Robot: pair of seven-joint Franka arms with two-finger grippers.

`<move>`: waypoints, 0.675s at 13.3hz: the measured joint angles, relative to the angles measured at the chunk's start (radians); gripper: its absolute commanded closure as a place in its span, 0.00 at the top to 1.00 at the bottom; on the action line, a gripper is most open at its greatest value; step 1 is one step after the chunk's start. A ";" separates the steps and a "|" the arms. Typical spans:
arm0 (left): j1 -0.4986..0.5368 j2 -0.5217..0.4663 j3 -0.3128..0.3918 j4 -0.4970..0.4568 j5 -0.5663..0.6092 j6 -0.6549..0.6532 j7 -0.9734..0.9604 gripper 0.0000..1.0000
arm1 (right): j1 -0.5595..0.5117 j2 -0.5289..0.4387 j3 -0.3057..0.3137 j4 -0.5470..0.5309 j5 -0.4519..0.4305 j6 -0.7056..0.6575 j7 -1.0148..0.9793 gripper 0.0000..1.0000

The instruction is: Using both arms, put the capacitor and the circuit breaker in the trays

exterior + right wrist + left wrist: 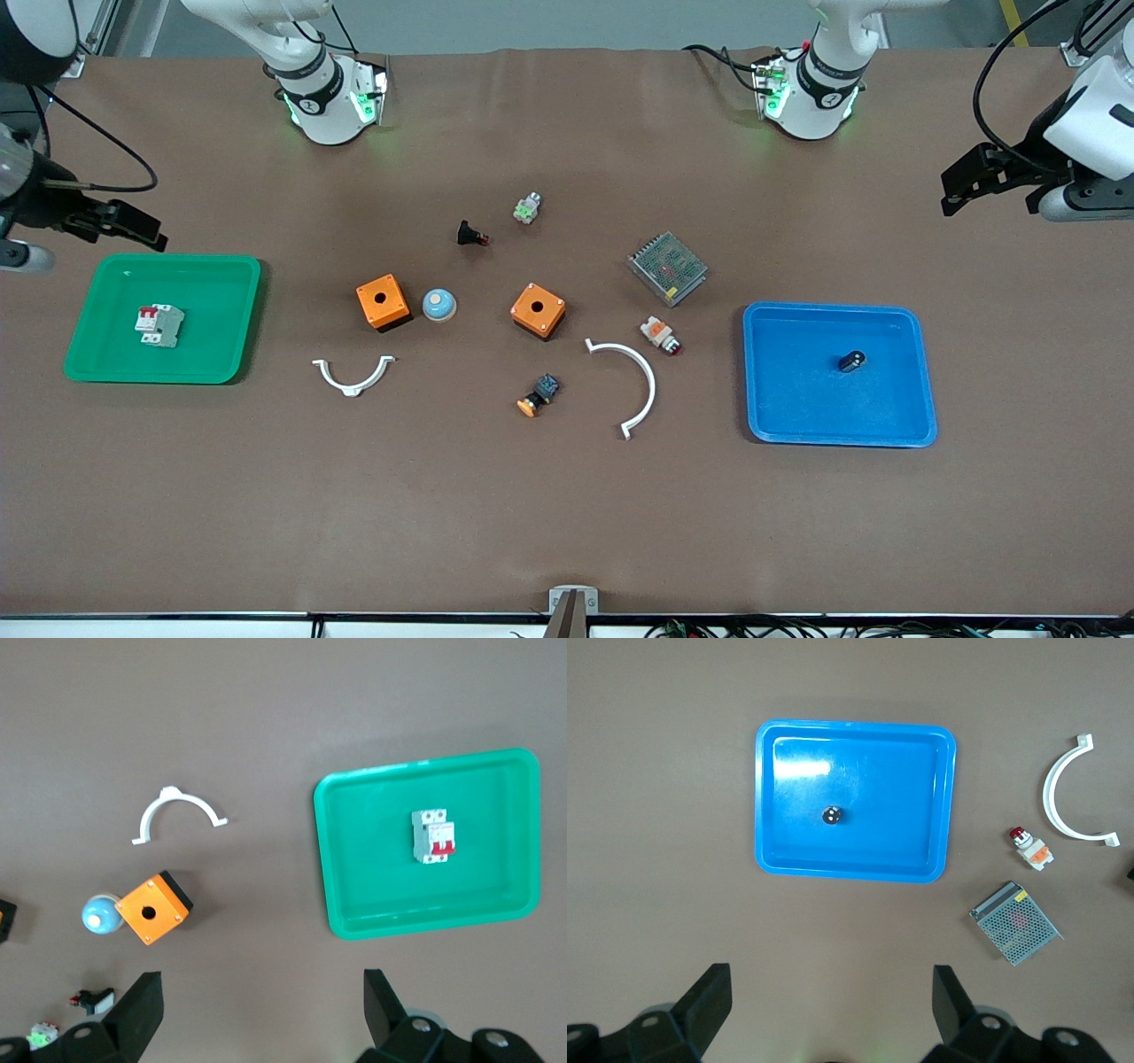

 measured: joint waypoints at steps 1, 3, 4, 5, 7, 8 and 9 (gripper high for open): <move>0.000 0.000 0.000 0.000 0.000 0.000 0.000 1.00 | 0.000 0.001 -0.002 0.017 0.000 0.000 0.000 1.00; 0.000 -0.001 0.000 0.000 0.000 0.000 0.000 1.00 | 0.000 0.014 -0.005 0.053 0.001 0.004 0.000 1.00; 0.000 -0.001 0.000 0.000 0.000 0.000 0.000 1.00 | 0.000 0.029 -0.006 0.076 0.001 0.007 0.000 1.00; 0.000 -0.002 0.000 0.001 0.000 0.000 0.000 1.00 | 0.000 0.047 -0.007 0.100 0.001 0.014 0.000 1.00; 0.000 -0.002 0.000 0.007 0.000 0.000 0.000 1.00 | 0.000 0.089 -0.007 0.146 0.001 0.035 0.000 1.00; 0.000 -0.002 0.000 0.009 0.000 0.000 0.000 1.00 | 0.000 0.104 -0.008 0.162 0.001 0.045 0.000 1.00; 0.000 -0.002 0.000 0.011 0.000 0.000 0.000 1.00 | 0.000 0.114 -0.008 0.171 0.001 0.058 0.000 1.00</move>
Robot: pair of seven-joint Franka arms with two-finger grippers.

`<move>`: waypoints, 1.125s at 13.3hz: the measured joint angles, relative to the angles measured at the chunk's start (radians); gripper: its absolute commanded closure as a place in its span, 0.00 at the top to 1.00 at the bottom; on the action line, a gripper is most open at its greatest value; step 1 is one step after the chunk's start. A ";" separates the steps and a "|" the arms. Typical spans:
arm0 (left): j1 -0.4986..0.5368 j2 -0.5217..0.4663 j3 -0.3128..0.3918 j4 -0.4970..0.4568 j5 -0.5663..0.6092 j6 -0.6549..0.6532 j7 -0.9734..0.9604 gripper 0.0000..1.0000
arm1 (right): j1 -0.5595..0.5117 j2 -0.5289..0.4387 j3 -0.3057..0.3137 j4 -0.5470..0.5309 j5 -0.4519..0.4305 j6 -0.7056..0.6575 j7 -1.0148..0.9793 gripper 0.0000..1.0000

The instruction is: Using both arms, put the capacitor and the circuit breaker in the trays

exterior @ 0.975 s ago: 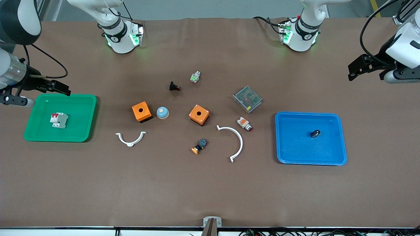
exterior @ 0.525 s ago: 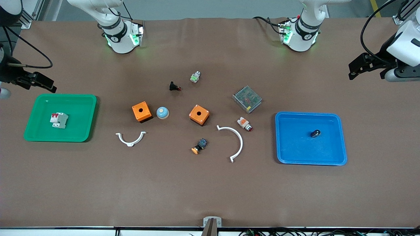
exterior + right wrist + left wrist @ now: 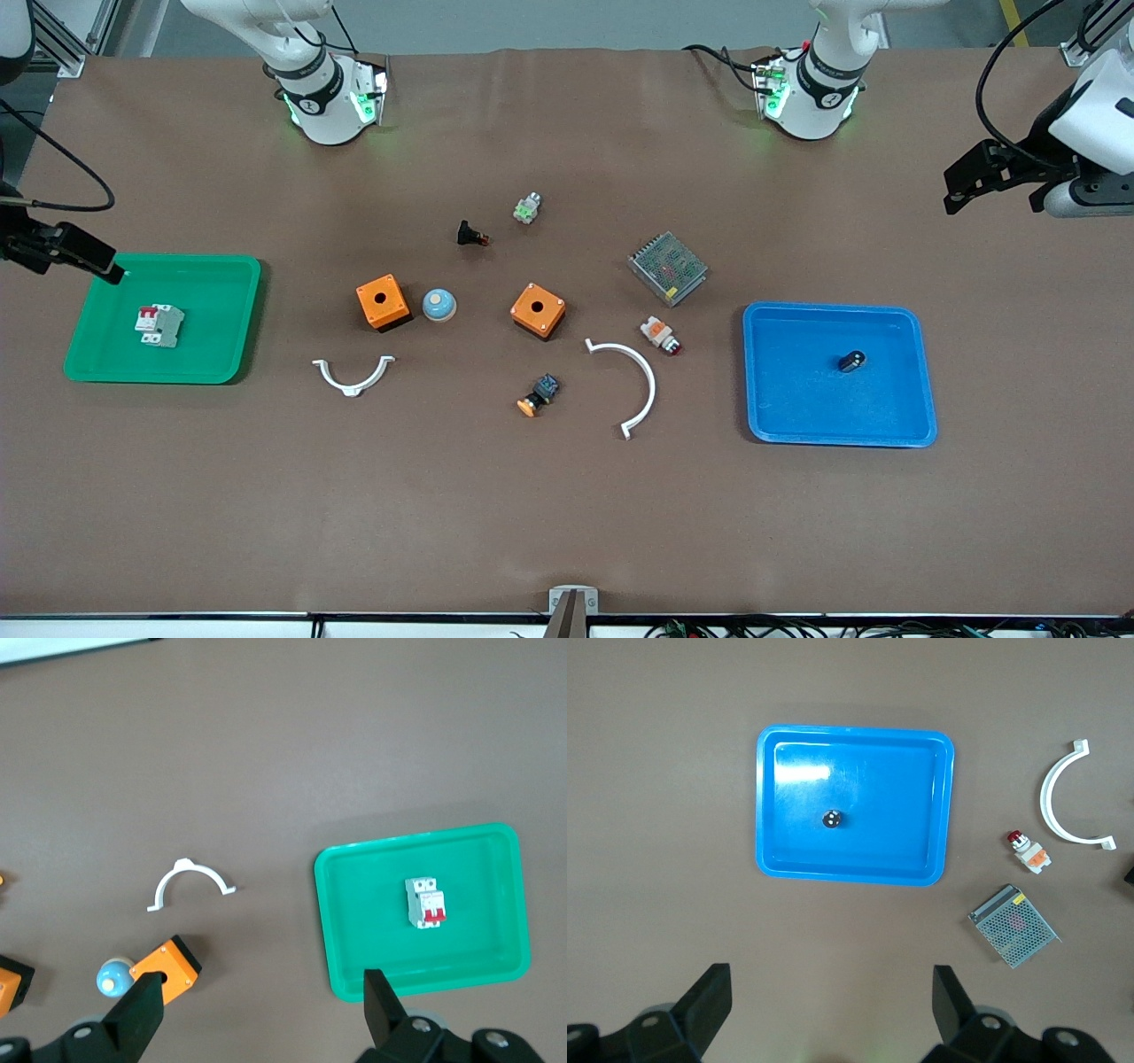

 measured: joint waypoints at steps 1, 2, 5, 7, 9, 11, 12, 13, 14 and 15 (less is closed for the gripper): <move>0.000 0.000 0.000 0.001 0.000 0.000 0.000 1.00 | 0.000 0.005 0.000 0.005 0.000 0.009 0.000 1.00; 0.000 0.000 0.000 0.001 0.000 0.000 0.000 1.00 | 0.000 0.008 -0.001 0.007 0.000 0.011 0.000 1.00; 0.000 0.000 0.001 0.001 0.000 0.000 0.000 1.00 | 0.000 0.009 -0.002 0.011 0.000 0.011 0.000 1.00; 0.000 0.000 0.001 0.001 0.000 0.000 0.000 1.00 | 0.000 0.009 -0.002 0.011 0.000 0.010 0.000 1.00; 0.000 0.000 0.001 0.001 0.000 -0.001 0.000 1.00 | 0.000 0.009 -0.003 0.012 0.000 0.010 0.000 1.00; 0.000 0.000 0.001 0.001 0.000 -0.003 0.000 1.00 | -0.001 0.009 -0.004 0.012 0.000 0.010 0.000 1.00; 0.000 0.000 0.001 0.001 0.000 -0.006 0.000 1.00 | -0.001 0.009 -0.005 0.012 0.000 0.010 0.000 1.00; 0.000 0.000 0.001 0.001 0.000 -0.008 0.000 1.00 | -0.001 0.009 -0.005 0.012 0.000 0.010 0.000 1.00; 0.000 0.000 0.001 0.001 0.000 -0.009 0.000 1.00 | -0.001 0.009 -0.006 0.012 0.000 0.010 0.000 1.00; 0.000 0.000 0.001 0.001 0.000 -0.010 0.000 1.00 | -0.001 0.009 -0.006 0.012 0.000 0.010 0.000 1.00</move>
